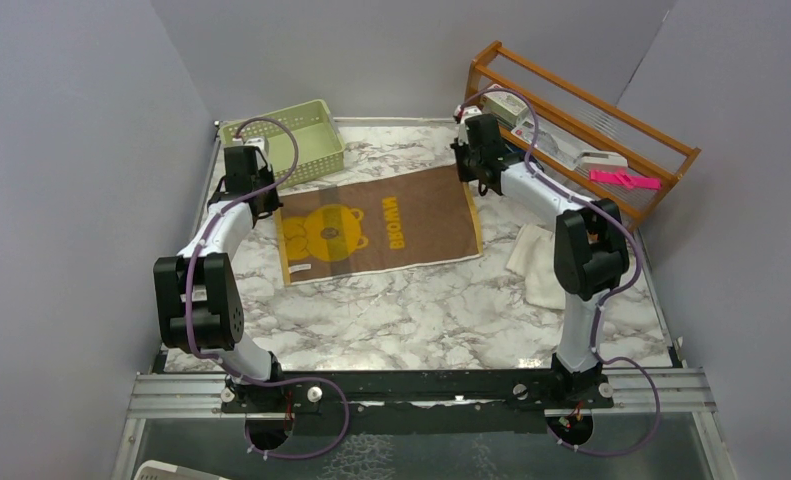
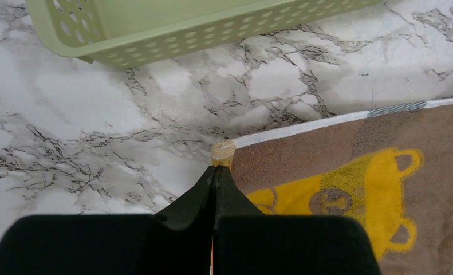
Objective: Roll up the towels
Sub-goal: Fold the towel at the center of the board.
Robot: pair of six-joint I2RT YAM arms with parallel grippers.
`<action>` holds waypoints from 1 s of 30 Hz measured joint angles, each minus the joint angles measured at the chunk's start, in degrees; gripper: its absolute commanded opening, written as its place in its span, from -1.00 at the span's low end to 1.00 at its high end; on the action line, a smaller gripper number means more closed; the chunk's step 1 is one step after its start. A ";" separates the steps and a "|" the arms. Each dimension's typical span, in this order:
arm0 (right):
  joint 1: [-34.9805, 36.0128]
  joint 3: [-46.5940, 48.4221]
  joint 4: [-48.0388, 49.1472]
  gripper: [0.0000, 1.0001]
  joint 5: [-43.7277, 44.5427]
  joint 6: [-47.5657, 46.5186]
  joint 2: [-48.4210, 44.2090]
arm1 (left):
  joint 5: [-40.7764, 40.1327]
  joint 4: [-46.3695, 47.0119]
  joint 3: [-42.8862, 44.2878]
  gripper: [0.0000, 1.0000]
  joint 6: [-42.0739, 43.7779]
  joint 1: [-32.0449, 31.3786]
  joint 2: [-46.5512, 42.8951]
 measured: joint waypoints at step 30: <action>-1.18 -34.25 5.38 -0.98 1.07 10.01 -22.69 | 3.61 -5.62 -18.18 -1.00 -7.80 -1.31 -14.34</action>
